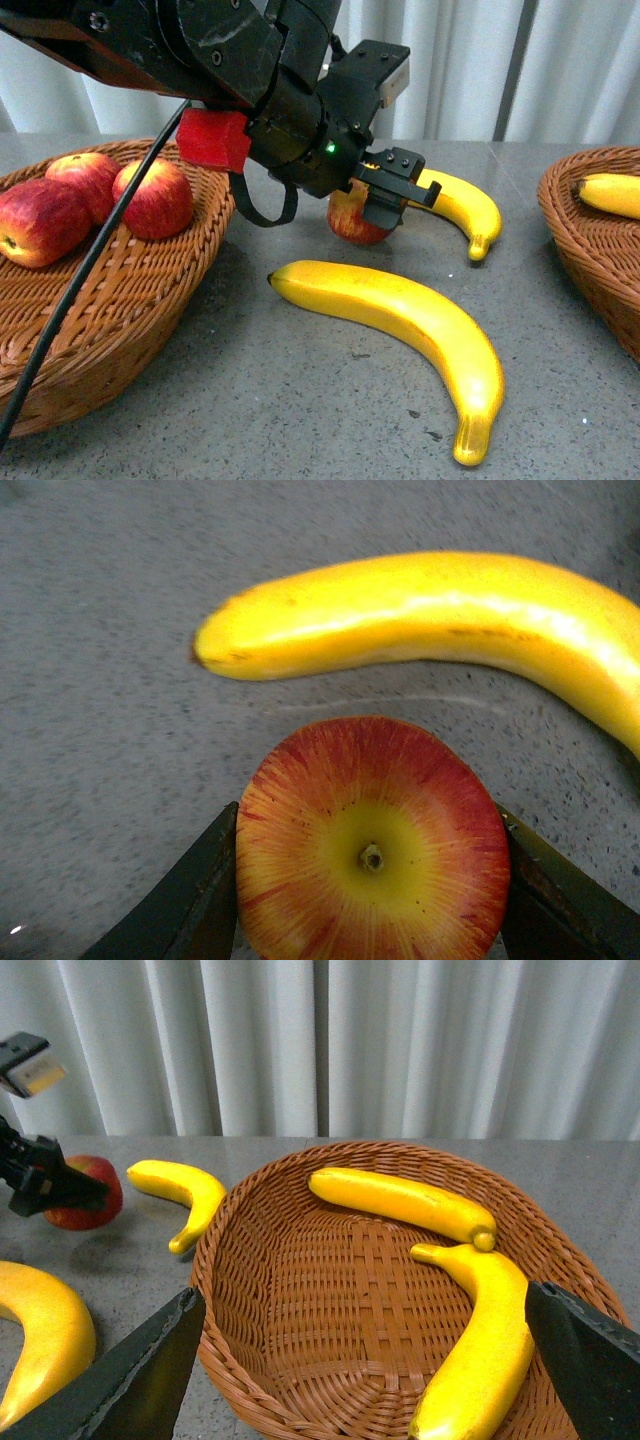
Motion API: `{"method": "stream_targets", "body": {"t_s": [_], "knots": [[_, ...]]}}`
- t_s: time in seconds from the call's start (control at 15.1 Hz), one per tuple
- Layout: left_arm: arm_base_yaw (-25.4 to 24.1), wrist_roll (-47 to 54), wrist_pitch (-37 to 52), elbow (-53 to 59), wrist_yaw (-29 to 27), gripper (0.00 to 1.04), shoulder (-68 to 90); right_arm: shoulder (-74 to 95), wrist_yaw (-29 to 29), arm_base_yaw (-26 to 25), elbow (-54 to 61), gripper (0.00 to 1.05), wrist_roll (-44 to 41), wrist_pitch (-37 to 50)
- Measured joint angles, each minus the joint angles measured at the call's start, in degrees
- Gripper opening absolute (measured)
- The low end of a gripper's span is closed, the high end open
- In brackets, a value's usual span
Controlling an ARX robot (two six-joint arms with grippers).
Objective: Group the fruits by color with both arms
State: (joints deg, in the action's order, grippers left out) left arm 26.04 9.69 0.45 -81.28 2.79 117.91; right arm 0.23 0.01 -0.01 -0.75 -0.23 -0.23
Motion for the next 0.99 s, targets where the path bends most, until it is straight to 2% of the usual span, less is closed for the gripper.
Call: {"method": "stream_targets", "body": {"t_s": [0.26,0.46,0.66,0.92,0.99], "knots": [[-2.6,-8.4,7.3,9.3,-14.1,0.61,-15.8,0.0,0.0,0.0,0.0,0.98,0.0,0.0],[-5.9,-14.6,10.1,23.5,-22.7,0.61,-30.3,0.0,0.0,0.0,0.0,0.98,0.0,0.0],[-6.8,-18.9,10.0,35.5,-25.3,0.61,-36.9,0.0,0.0,0.0,0.0,0.98,0.0,0.0],[-8.8,-23.9,9.5,40.0,-25.6,0.62,-38.5,0.0,0.0,0.0,0.0,0.98,0.0,0.0],[-8.3,-24.3,8.6,40.0,-24.9,0.77,-38.5,0.0,0.0,0.0,0.0,0.98,0.0,0.0]]}}
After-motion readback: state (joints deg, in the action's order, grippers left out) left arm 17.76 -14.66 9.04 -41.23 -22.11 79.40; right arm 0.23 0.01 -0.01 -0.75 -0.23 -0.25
